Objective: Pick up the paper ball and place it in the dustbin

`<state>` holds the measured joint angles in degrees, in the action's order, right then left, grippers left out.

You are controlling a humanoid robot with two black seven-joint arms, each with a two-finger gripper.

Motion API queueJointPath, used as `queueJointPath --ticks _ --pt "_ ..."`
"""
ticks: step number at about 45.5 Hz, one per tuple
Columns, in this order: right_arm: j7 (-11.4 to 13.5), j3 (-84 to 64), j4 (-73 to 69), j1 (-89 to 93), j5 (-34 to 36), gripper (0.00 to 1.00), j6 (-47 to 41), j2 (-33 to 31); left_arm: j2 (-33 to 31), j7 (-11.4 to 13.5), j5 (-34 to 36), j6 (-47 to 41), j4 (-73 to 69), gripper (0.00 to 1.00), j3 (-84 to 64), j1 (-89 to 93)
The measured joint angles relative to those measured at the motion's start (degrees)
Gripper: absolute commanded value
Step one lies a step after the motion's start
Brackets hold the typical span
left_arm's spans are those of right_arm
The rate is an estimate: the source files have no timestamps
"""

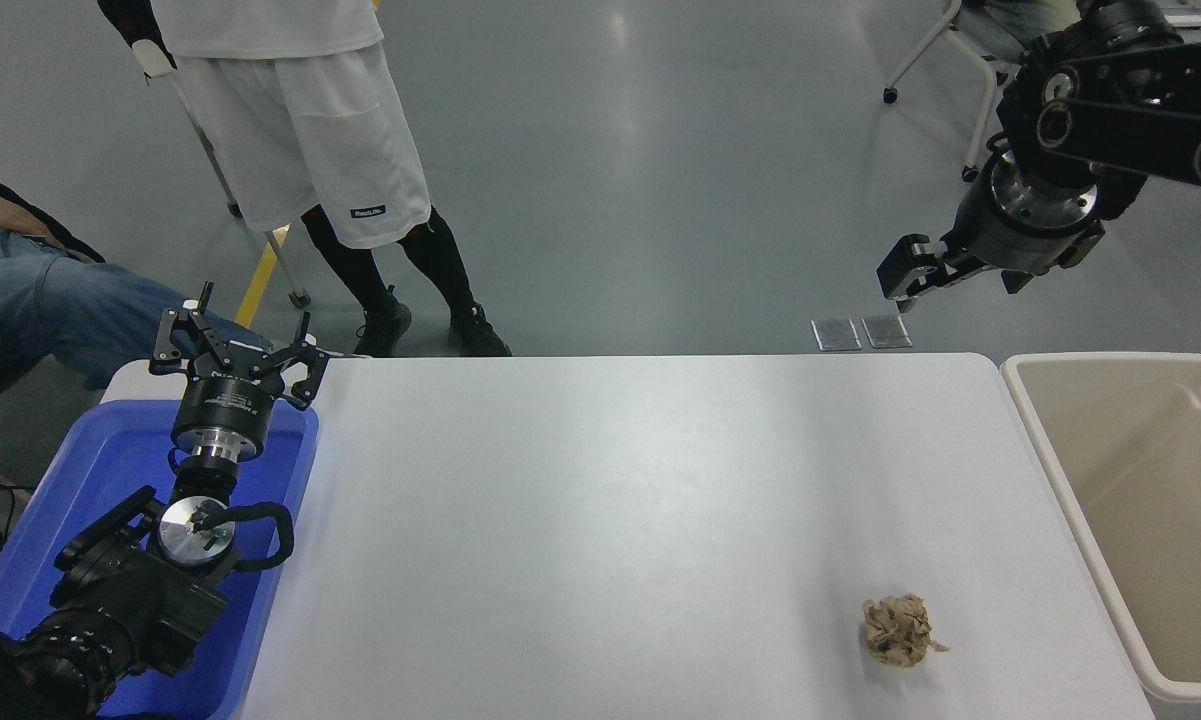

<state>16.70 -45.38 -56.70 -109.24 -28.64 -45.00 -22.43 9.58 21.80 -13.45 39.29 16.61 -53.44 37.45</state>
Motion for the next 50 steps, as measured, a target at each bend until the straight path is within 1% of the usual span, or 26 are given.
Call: queueJointPath --ticks 50 --pt "-0.13 -1.69 -0.17 0.44 0.49 1.0 0.0 -0.22 0.0 -0.01 0.0 0.1 0.0 0.99 0.0 0.0"
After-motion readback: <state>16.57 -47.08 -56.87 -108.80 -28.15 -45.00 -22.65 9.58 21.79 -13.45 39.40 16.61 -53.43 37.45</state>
